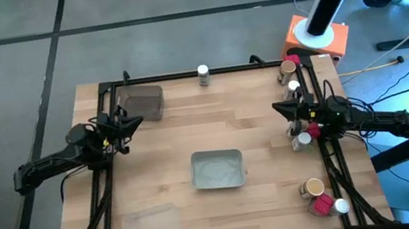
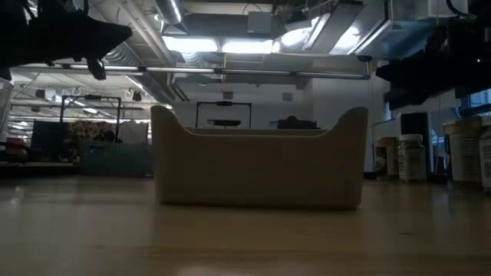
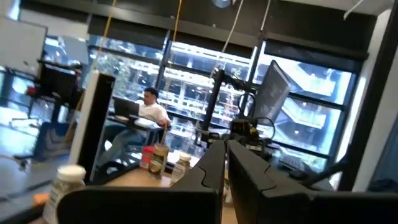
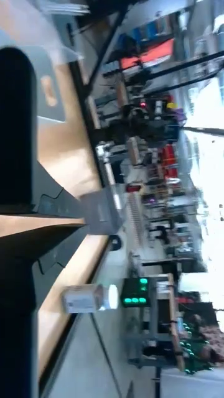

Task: Sort spices by type
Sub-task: Put the top left white seasoning bottle into the black bin

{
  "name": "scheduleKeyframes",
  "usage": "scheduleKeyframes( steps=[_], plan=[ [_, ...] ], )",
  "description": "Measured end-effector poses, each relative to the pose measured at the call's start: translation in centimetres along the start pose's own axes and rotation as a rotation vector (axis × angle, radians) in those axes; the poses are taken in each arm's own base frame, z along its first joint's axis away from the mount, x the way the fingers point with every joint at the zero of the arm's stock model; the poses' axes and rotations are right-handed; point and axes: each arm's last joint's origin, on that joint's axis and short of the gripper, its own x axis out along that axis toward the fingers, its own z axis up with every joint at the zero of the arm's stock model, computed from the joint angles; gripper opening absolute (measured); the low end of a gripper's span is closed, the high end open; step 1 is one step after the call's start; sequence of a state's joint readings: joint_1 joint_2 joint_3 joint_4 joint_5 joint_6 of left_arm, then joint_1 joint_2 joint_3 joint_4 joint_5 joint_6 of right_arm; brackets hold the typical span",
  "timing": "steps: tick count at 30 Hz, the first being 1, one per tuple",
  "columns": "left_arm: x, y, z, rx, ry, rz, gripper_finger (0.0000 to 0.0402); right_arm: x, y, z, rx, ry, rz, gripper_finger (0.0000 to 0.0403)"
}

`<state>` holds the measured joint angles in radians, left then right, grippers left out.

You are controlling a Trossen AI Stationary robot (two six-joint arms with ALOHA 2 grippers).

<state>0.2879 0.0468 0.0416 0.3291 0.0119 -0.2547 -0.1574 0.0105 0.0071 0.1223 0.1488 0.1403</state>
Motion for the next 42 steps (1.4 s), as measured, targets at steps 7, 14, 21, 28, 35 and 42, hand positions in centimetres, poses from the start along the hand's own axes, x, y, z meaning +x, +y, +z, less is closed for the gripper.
scheduleKeyframes(
  steps=[7,14,21,28,35,42],
  plan=[
    [2.0,-0.2,1.2,0.051,0.089,0.061,0.0011,0.0,-0.1,0.1,-0.038,-0.011,-0.033,0.0028],
    [6.0,-0.3,2.6,0.141,0.207,0.129,0.0011,0.0,-0.3,0.1,-0.042,-0.015,-0.09,0.0028],
    [11.1,-0.3,3.4,0.205,0.3,0.188,0.0011,0.0,-0.3,-0.2,-0.056,0.01,-0.106,0.0028],
    [15.4,0.0,2.5,0.223,0.386,0.199,0.0011,0.0,-0.3,0.0,-0.124,-0.009,-0.117,0.0028],
    [16.5,0.5,0.2,0.223,0.494,0.202,0.0011,0.0,-0.4,0.2,-0.121,-0.021,-0.129,0.0028],
    [17.3,1.0,-0.9,0.232,0.485,0.214,0.0011,0.0,-0.2,0.4,-0.104,-0.046,-0.085,0.0028]
  ],
)
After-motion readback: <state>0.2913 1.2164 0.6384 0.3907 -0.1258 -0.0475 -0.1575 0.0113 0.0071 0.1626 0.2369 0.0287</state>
